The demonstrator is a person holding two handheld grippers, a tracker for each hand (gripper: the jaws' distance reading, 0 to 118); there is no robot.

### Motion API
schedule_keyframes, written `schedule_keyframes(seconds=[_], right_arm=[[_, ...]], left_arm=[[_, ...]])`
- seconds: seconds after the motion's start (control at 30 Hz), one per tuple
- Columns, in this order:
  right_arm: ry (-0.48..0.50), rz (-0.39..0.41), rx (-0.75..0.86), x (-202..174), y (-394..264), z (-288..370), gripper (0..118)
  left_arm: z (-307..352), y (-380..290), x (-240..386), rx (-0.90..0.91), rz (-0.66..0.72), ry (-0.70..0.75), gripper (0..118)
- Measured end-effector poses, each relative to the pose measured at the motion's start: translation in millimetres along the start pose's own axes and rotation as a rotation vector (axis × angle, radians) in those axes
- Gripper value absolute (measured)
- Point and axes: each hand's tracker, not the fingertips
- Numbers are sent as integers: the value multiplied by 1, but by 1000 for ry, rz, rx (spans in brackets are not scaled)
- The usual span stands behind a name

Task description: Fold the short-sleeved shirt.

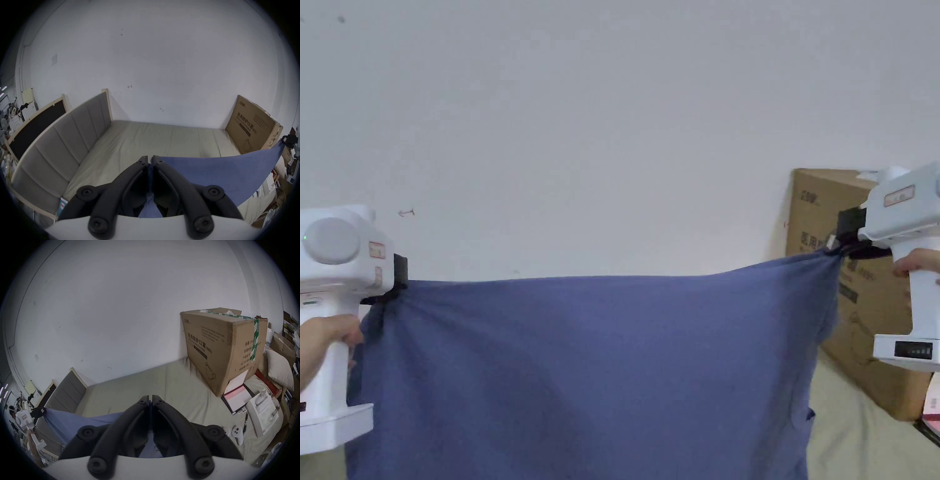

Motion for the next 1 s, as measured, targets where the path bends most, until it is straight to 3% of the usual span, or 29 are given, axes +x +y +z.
schedule_keyframes(seconds=[0.47, 0.6, 0.73, 0.8, 1.0], right_arm=[[15, -46, 156, -58, 114, -56, 3], [6, 8, 205, -81, 157, -58, 3], [31, -12, 261, -93, 189, -53, 3], [31, 15, 277, -100, 198, -51, 3], [11, 44, 271, -106, 188, -71, 3]], left_arm=[[-47, 127, 1, 121, 26, 51, 4], [-50, 172, 2, 190, 40, 57, 4], [-46, 208, 3, 249, 37, 69, 4], [-45, 221, 2, 275, 43, 73, 4], [-70, 215, 6, 302, -13, 129, 4]])
